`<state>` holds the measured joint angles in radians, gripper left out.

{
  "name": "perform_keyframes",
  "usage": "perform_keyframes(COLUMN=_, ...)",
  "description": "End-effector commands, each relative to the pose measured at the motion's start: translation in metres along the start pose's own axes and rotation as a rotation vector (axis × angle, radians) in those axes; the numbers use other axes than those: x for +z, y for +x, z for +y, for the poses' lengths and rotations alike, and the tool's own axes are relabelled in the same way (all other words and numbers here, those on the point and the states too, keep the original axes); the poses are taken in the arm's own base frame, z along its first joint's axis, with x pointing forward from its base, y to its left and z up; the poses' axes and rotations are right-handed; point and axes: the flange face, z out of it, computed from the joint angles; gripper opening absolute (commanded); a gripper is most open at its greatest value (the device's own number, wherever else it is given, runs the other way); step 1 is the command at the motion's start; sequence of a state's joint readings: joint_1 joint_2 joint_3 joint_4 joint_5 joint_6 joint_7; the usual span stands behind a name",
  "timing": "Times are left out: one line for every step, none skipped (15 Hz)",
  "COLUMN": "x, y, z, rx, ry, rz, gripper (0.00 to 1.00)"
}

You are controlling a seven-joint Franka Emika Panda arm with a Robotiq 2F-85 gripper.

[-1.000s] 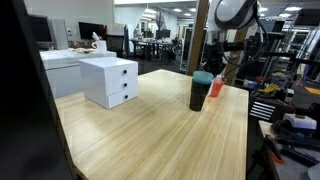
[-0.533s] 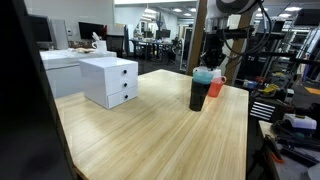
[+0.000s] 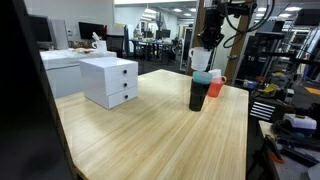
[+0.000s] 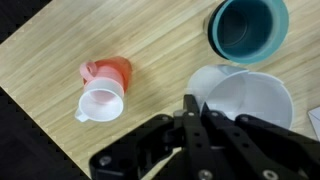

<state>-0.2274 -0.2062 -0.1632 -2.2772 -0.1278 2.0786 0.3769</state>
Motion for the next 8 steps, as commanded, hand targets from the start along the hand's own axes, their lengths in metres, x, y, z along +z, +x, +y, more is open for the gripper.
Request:
perform_keyframes(x=-0.024, y=-0.006, z=-0.01, rx=-0.069, ry=0.011, rz=0.02, gripper=0.02)
perform_keyframes(x=-0.026, y=-0.007, z=-0.015, rx=-0.088, ry=0.017, rz=0.027, gripper=0.02)
perform_keyframes(x=-0.027, y=-0.009, z=-0.021, rx=-0.111, ry=0.024, rz=0.026, gripper=0.02)
perform_keyframes(x=-0.028, y=-0.011, z=-0.026, rx=-0.129, ry=0.031, rz=0.028, gripper=0.03)
perform_keyframes(x=-0.027, y=-0.015, z=-0.031, rx=-0.155, ry=0.039, rz=0.021, gripper=0.03)
perform_keyframes(x=-0.025, y=-0.018, z=-0.035, rx=-0.175, ry=0.042, rz=0.015, gripper=0.03)
perform_keyframes(x=-0.023, y=-0.022, z=-0.039, rx=-0.2, ry=0.045, rz=0.007, gripper=0.03)
perform_keyframes(x=-0.02, y=-0.026, z=-0.041, rx=-0.221, ry=0.047, rz=-0.003, gripper=0.03)
